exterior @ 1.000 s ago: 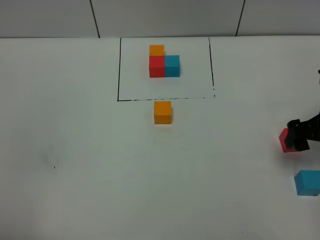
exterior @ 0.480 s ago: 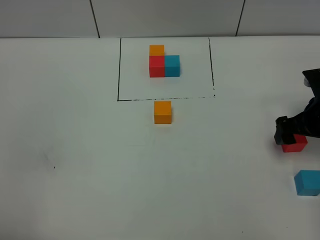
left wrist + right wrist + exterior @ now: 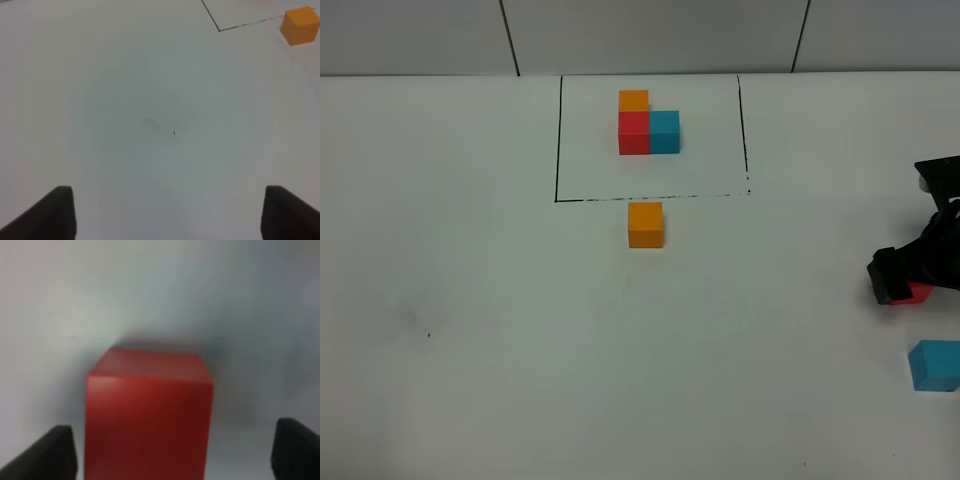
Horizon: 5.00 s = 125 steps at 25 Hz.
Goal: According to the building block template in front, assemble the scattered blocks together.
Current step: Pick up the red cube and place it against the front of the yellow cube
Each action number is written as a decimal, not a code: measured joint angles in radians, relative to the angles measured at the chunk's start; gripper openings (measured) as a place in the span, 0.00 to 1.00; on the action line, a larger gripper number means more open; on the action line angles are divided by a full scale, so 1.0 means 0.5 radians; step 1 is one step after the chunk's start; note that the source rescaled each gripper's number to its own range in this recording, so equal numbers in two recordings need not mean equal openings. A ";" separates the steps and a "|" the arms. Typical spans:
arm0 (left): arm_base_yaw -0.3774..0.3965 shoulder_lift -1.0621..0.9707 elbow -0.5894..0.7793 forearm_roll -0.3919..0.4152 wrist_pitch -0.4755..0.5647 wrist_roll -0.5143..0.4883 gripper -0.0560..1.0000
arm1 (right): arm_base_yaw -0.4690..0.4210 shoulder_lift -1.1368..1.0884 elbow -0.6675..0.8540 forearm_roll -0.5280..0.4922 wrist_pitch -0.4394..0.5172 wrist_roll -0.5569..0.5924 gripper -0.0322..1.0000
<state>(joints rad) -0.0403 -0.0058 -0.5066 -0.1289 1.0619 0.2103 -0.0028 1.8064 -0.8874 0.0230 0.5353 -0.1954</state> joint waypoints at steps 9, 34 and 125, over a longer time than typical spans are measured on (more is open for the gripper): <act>0.000 0.000 0.000 0.000 0.000 0.000 0.88 | 0.098 -0.052 -0.119 -0.063 0.261 0.168 0.05; 0.000 0.000 0.000 0.000 0.000 0.000 0.88 | 1.563 0.355 -1.062 -0.493 0.937 2.163 0.05; 0.000 0.000 0.001 0.000 0.000 0.002 0.88 | 1.585 0.875 -1.447 -0.629 0.538 2.263 0.04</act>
<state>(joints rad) -0.0403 -0.0058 -0.5063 -0.1289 1.0619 0.2111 0.7898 2.2440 -1.6110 -0.2913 0.8045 0.9359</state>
